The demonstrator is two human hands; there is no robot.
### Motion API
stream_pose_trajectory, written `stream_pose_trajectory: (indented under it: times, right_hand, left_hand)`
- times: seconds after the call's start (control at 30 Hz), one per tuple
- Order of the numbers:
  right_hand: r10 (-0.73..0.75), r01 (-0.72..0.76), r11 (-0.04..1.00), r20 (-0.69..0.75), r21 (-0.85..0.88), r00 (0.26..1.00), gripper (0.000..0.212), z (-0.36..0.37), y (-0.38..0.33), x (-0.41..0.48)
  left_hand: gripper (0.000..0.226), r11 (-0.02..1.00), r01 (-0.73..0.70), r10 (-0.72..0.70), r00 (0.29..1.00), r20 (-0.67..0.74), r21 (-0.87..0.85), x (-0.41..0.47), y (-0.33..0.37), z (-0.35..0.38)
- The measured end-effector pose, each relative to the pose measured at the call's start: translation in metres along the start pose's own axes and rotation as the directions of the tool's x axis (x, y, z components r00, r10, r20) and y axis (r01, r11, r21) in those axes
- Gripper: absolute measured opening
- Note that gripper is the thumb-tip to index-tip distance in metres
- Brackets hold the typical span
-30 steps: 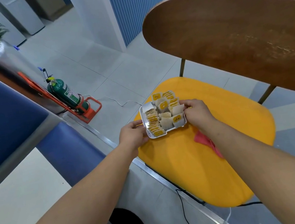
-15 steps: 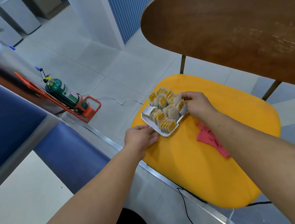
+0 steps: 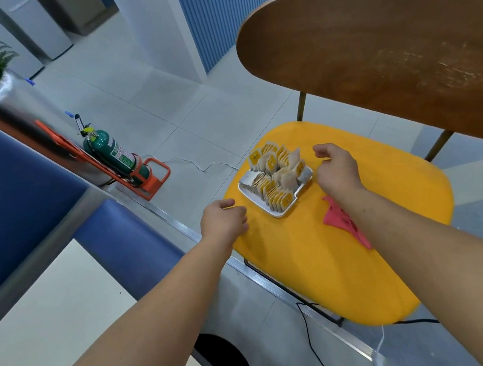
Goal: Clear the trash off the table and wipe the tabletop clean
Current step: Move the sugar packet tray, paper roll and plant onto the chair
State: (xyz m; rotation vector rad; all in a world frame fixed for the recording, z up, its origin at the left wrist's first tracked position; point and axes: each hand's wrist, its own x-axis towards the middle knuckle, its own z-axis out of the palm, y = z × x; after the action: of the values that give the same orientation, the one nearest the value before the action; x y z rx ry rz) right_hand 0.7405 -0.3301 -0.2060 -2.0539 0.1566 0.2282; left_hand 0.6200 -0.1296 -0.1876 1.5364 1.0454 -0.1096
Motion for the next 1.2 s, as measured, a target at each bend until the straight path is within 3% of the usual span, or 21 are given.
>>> stream_pose_trajectory:
  times: [0.2,0.43,0.8,1.07,1.2]
  right_hand:
    - [-0.098,0.101,0.995,-0.143,0.015,0.985,0.045,-0.003,-0.02,-0.039]
    - [-0.229,0.25,0.96,-0.168,0.122,0.959,0.04,0.013,-0.071,-0.116]
    - [-0.398,0.36,0.89,0.091,0.279,0.913,0.04,0.073,-0.189,-0.272]
    - [-0.434,0.322,0.882,0.324,0.345,0.841,0.042,0.145,-0.242,-0.414]
    - [-0.434,0.302,0.895,0.485,0.328,0.759,0.046,0.186,-0.252,-0.491]
  left_hand:
    - [0.035,0.947,-0.274,0.288,0.955,-0.065,0.167,-0.032,0.0,-0.028]
    - [0.041,0.853,-0.417,0.475,0.869,-0.136,0.313,-0.087,-0.002,-0.082]
    - [0.043,0.823,-0.49,0.566,0.742,-0.358,0.286,-0.212,-0.02,-0.246]
    - [0.046,0.812,-0.489,0.583,0.65,-0.488,0.319,-0.294,-0.067,-0.366]
    - [0.047,0.833,-0.438,0.552,0.6,-0.579,0.34,-0.336,-0.108,-0.44]
